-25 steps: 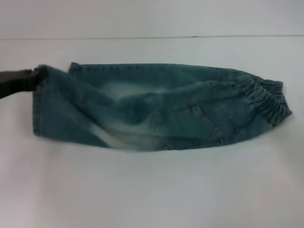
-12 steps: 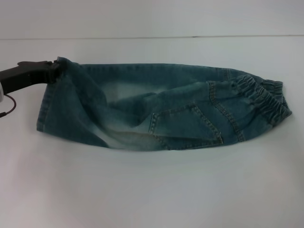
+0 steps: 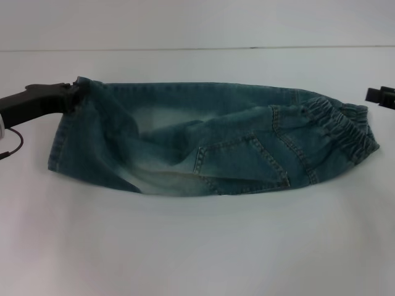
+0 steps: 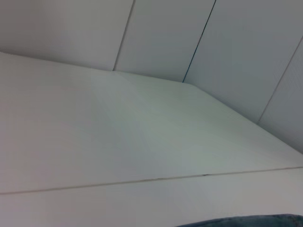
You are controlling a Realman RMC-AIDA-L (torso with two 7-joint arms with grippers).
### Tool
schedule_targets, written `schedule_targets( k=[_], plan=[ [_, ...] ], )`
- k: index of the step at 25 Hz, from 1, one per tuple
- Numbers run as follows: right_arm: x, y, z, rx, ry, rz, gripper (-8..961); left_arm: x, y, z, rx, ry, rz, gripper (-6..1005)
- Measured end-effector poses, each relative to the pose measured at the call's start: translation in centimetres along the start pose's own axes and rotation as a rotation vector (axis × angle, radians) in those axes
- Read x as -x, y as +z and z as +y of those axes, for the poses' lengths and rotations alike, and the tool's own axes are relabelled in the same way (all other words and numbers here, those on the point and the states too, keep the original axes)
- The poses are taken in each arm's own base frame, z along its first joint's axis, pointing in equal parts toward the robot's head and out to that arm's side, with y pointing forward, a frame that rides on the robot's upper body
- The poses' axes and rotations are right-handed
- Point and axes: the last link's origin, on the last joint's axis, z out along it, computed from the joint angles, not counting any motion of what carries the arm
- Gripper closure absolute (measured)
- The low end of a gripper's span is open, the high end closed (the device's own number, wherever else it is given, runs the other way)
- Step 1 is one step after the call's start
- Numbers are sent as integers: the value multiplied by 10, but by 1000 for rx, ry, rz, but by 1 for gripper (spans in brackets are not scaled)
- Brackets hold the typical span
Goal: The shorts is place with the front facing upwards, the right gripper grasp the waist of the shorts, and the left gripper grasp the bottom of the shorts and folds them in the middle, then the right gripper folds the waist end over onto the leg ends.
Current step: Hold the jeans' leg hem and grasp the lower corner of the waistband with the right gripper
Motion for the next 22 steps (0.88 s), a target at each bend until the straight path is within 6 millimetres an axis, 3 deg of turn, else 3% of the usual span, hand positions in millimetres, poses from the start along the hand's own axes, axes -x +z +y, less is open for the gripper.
schedule_targets(
  k=[5, 9, 15, 22],
  plan=[
    [13, 15, 5, 19, -12, 102, 465, 0, 0, 4, 24, -4, 8, 994],
    [28, 13, 9, 60, -24, 160, 279, 1, -2, 8, 56, -9, 17, 994],
    [42, 17, 9, 46, -38, 222, 284, 4, -5, 12, 81, -9, 13, 994],
    [40, 49, 12, -32, -89, 268, 289, 7, -4, 16, 103, 6, 1, 993]
  ],
)
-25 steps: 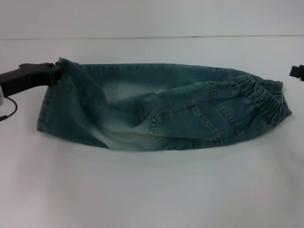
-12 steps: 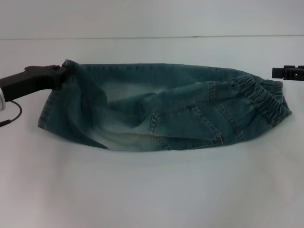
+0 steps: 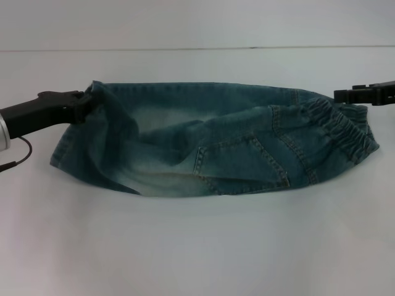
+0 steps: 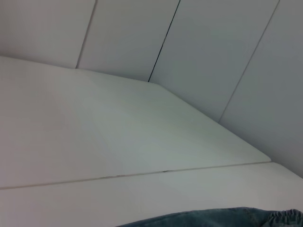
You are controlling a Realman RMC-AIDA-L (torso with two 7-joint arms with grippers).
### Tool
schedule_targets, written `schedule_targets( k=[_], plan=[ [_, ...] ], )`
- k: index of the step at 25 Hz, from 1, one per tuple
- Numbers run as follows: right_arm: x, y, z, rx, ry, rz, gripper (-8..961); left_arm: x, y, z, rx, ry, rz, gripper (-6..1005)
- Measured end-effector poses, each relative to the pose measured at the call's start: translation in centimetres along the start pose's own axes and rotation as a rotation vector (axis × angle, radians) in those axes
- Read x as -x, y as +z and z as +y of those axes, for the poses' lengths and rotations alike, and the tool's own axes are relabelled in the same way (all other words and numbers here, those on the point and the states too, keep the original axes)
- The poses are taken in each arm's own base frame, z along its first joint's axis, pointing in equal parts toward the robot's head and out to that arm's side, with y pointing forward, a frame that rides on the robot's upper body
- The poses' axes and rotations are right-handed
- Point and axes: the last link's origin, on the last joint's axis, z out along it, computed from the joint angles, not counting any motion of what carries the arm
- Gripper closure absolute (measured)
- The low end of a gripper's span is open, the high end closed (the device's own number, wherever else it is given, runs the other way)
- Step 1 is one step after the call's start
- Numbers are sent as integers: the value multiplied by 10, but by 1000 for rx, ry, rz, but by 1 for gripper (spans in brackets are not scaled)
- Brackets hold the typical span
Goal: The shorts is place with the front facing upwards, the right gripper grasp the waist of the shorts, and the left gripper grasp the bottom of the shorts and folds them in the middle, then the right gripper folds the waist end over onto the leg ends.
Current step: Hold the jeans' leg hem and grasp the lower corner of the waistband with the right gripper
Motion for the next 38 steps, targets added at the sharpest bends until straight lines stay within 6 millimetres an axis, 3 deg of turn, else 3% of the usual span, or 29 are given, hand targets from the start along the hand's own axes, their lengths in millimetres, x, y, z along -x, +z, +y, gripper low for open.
schedule_targets(
  k=[9, 18, 28, 33, 38],
  plan=[
    [-6, 29, 8, -55, -20, 75, 294, -2, 3, 1, 4, 5, -2, 994],
    [-11, 46, 17, -66, -46, 121, 298, -2, 4, 2, 13, 11, -2, 994],
    [-15, 41, 16, -57, -33, 129, 303, -1, 9, 7, 34, 21, -6, 993],
    [-21, 35, 17, -21, -9, 111, 436, -2, 10, 8, 40, 26, -6, 993],
    [-26, 21, 17, 46, 35, 34, 632, -2, 10, 8, 41, 26, -2, 994]
  ],
)
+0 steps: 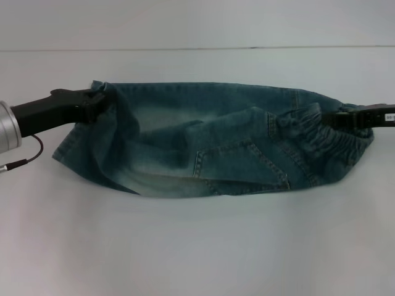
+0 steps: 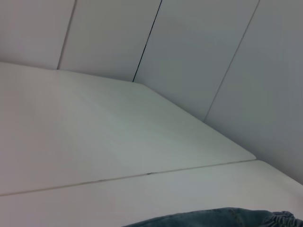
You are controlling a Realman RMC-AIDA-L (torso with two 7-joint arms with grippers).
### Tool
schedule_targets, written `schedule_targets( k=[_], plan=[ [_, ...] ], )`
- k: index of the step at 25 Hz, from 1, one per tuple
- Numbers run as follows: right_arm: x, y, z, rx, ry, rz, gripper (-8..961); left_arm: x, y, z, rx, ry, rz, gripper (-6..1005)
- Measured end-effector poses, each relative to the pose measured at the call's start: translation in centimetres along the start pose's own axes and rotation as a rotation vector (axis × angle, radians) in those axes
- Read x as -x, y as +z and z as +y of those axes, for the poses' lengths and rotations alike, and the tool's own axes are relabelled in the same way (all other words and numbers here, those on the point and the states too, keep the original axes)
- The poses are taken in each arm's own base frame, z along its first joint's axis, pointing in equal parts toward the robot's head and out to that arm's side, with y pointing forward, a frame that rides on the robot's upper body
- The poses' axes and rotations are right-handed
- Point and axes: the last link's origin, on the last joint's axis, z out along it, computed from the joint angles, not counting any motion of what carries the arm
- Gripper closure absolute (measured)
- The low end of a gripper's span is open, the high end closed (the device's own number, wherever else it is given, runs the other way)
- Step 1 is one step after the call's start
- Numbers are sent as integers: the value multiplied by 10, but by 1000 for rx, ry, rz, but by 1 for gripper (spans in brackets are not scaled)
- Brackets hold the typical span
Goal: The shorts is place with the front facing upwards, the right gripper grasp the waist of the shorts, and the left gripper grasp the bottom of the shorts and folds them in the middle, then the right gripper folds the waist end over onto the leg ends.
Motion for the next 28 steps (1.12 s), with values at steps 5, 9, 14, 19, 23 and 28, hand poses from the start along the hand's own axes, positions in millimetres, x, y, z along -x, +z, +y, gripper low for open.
schedule_targets(
  k=[5, 9, 14, 19, 23, 28],
  plan=[
    [-10, -9, -6, -1, 31, -35, 856, 0, 0, 0, 3, 0, 2, 994],
    [-16, -10, -7, -2, 35, -38, 954, 0, 2, 2, 9, 5, -5, 993],
    [-20, -11, -6, 3, 30, -48, 944, 2, 3, 2, 12, 4, -3, 993],
    [-19, -17, -7, 22, 88, -149, 934, 0, 2, 2, 10, -1, 17, 994],
    [-18, -29, -12, 24, 160, -253, 926, -4, 2, -1, -11, -6, 49, 994],
    [-20, -43, -14, 49, 229, -371, 915, -11, 4, -6, -49, -25, 100, 994]
  ],
)
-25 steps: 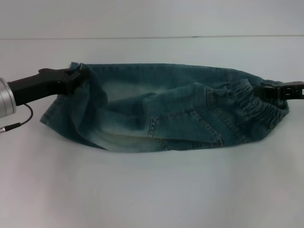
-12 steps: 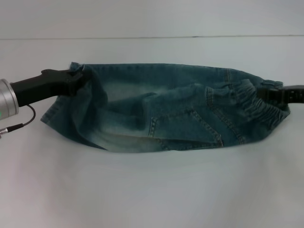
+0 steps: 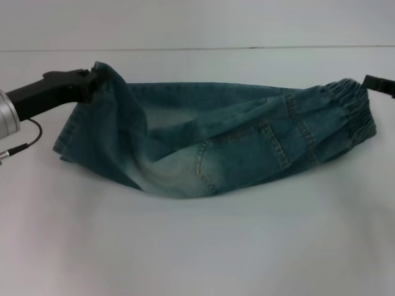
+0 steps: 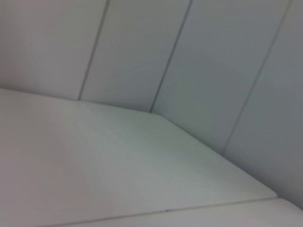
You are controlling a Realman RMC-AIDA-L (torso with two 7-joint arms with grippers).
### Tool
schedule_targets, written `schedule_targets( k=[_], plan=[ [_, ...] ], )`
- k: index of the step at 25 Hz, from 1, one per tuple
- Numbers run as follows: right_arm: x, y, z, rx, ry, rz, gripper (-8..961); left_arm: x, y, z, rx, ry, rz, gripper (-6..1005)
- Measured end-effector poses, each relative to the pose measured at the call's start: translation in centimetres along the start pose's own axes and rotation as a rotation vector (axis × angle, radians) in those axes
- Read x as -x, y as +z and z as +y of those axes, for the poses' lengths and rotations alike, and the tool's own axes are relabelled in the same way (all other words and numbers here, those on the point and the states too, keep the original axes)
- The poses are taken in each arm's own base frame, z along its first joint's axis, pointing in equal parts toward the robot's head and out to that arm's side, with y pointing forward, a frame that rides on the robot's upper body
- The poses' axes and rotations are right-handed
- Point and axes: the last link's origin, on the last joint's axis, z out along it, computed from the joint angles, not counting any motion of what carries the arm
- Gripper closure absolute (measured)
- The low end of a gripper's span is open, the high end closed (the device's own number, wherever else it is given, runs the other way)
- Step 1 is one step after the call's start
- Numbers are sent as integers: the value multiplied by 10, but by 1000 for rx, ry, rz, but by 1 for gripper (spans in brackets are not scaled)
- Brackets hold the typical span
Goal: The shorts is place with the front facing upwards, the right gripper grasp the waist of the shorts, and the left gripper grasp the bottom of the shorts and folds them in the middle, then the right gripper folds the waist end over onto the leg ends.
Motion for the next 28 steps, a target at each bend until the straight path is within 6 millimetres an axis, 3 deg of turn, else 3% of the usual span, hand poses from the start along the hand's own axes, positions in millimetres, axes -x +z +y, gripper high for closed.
schedule_targets(
  k=[7, 15, 21, 28],
  plan=[
    [-2, -24, -9, -14, 98, -170, 901, -8, 7, -7, -63, -7, 39, 994],
    [-9, -36, -17, -40, 176, -292, 885, -17, 12, -16, -136, -28, 109, 993],
    [-6, -34, -23, -52, 259, -377, 873, -20, 21, -22, -187, -37, 119, 993],
    [0, -11, -28, -110, 279, -362, 859, -14, 36, -23, -236, -9, 56, 994]
  ],
)
